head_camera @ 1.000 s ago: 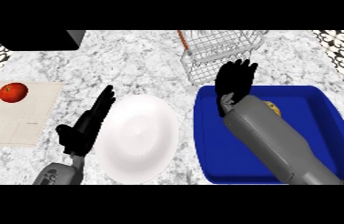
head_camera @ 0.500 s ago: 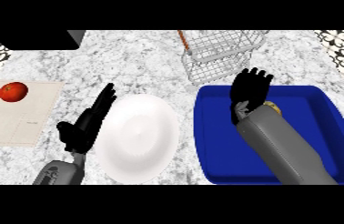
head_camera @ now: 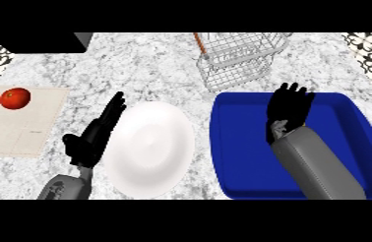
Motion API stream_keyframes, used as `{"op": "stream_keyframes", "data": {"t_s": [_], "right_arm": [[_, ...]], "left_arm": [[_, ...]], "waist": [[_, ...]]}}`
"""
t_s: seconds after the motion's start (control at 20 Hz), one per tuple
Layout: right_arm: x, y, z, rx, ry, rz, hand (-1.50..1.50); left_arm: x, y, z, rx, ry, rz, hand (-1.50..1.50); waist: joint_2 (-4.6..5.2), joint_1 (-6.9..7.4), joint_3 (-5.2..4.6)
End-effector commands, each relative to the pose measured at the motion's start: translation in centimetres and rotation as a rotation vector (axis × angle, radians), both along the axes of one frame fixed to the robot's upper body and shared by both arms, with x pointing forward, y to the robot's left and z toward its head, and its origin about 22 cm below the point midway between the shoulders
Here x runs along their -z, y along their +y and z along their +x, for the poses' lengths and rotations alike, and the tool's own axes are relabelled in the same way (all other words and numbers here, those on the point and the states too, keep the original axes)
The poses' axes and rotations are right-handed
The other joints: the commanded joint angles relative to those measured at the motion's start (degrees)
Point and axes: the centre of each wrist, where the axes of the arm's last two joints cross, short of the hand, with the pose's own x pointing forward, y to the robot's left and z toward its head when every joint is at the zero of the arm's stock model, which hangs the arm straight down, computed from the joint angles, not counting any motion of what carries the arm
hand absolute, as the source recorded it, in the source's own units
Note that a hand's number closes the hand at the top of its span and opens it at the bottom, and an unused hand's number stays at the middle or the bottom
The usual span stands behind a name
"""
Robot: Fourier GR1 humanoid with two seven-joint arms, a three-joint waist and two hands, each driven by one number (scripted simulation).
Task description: Pick the squash from the tray and place it in the tiered basket
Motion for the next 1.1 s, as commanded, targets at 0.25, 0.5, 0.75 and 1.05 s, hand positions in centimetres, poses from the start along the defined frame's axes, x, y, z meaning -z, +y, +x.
{"op": "stream_keyframes", "data": {"t_s": [0.25, 0.5, 0.75, 1.05], "right_arm": [[2.3, -2.3, -1.8, 0.148, 0.044, -0.051, -1.5], [1.5, -2.0, -1.1, 0.154, 0.048, -0.051, -1.5], [3.8, -2.4, 0.2, 0.02, -0.068, 0.036, 1.5], [3.8, -1.2, -1.8, -0.037, -0.096, 0.024, 1.5]], "left_arm": [[1.4, 0.2, -0.3, 0.013, 0.0, -0.011, 0.0], [0.9, -1.3, -0.4, 0.018, 0.002, -0.001, 0.0], [0.8, -2.2, -0.9, 0.024, -0.006, -0.007, 0.0], [1.5, 2.3, 0.2, 0.003, -0.01, -0.004, 0.0]], "waist": [[0.18, 0.18, 0.01], [0.16, 0.42, 0.02], [0.28, 1.0, 0.06], [0.21, 0.42, 0.02]]}}
